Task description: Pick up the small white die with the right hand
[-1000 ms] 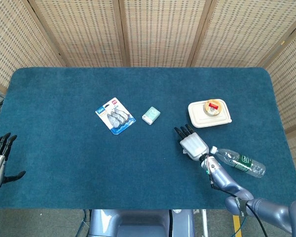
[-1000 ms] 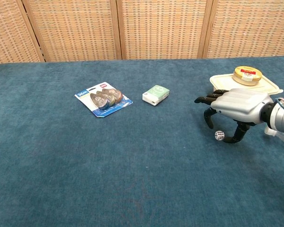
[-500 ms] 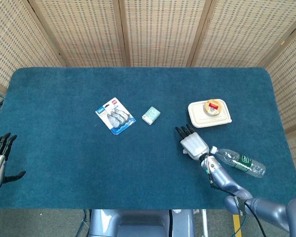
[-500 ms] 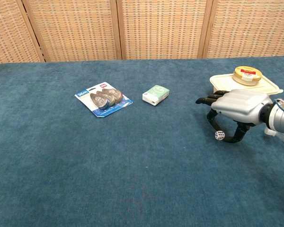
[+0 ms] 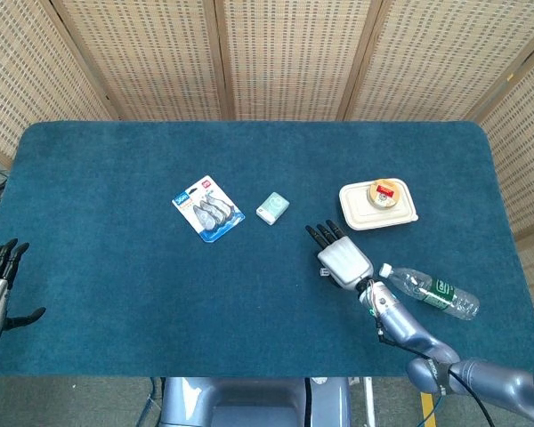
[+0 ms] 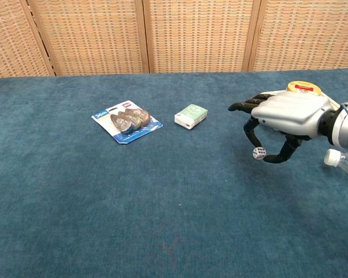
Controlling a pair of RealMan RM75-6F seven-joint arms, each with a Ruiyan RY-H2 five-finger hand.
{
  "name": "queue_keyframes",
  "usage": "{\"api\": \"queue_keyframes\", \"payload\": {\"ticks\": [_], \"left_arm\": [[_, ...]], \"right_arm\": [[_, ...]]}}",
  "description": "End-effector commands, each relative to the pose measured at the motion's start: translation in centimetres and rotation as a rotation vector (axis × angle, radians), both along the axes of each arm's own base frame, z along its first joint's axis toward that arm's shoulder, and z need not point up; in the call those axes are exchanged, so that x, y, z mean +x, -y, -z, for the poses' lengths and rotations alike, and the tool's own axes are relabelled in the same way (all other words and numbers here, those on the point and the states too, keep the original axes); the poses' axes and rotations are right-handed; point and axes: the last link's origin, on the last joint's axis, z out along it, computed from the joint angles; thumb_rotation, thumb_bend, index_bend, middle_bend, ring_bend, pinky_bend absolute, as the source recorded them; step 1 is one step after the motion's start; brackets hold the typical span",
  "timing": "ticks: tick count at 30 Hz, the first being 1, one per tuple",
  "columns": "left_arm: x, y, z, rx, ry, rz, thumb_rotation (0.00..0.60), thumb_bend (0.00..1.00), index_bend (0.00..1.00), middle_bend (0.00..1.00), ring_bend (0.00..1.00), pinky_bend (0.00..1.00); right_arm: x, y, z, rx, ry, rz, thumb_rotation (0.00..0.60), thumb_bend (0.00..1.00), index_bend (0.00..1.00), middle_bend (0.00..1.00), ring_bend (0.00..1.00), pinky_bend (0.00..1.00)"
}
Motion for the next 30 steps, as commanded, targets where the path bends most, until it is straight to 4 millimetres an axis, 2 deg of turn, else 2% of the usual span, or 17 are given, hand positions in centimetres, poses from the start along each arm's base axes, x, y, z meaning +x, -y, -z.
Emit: {"api": "queue_keyframes", "payload": {"ticks": [1, 2, 7, 13, 15, 17, 18, 26, 30], "left_arm": [[0.0, 0.1, -0.1, 0.001, 0.004, 0.003, 0.600, 0.06, 0.00, 0.00, 0.00, 0.00], [0.1, 0.2, -0.2, 0.003, 0.007, 0.005, 0.600, 0.06, 0.00, 0.00, 0.00, 0.00], [0.1, 0.4, -0.5, 0.008, 0.017, 0.012, 0.600, 0.06, 0.00, 0.00, 0.00, 0.00], [0.0, 0.5, -0.8, 0.012, 0.028, 0.014, 0.600, 0.06, 0.00, 0.00, 0.00, 0.00], [0.0, 0.4, -0.8, 0.012, 0.029, 0.014, 0.600, 0.06, 0.00, 0.00, 0.00, 0.00], [0.0, 0.4, -0.9, 0.013, 0.031, 0.013, 0.600, 0.06, 0.00, 0.00, 0.00, 0.00], [0.0, 0.4, -0.9, 0.013, 0.031, 0.013, 0.600, 0.06, 0.00, 0.00, 0.00, 0.00], [0.0, 0.4, -0.9, 0.014, 0.033, 0.012, 0.600, 0.06, 0.00, 0.00, 0.00, 0.00], [-0.1, 0.4, -1.0, 0.016, 0.034, 0.011, 0.600, 0.06, 0.00, 0.00, 0.00, 0.00]], "right_arm": [[4.1, -0.5, -3.8, -0.058, 0.063, -0.089, 0.600, 0.40, 0.58, 0.00, 0.00, 0.00], [5.4, -0.6, -4.8, -0.074, 0.076, -0.110, 0.600, 0.41, 0.58, 0.00, 0.00, 0.00], [8.6, -0.9, -6.9, -0.120, 0.108, -0.131, 0.600, 0.41, 0.58, 0.00, 0.00, 0.00], [10.8, -0.8, -7.7, -0.155, 0.125, -0.110, 0.600, 0.41, 0.58, 0.00, 0.00, 0.00], [11.0, -0.7, -7.7, -0.157, 0.131, -0.098, 0.600, 0.39, 0.51, 0.00, 0.00, 0.00], [11.1, -0.5, -7.6, -0.166, 0.121, -0.091, 0.600, 0.33, 0.35, 0.00, 0.00, 0.00], [11.1, -0.4, -7.6, -0.168, 0.118, -0.087, 0.600, 0.31, 0.31, 0.00, 0.00, 0.00], [10.8, -0.3, -7.6, -0.183, 0.096, -0.058, 0.600, 0.31, 0.29, 0.00, 0.00, 0.00], [10.5, -0.4, -8.4, -0.203, 0.098, -0.052, 0.600, 0.31, 0.29, 0.00, 0.00, 0.00]]}}
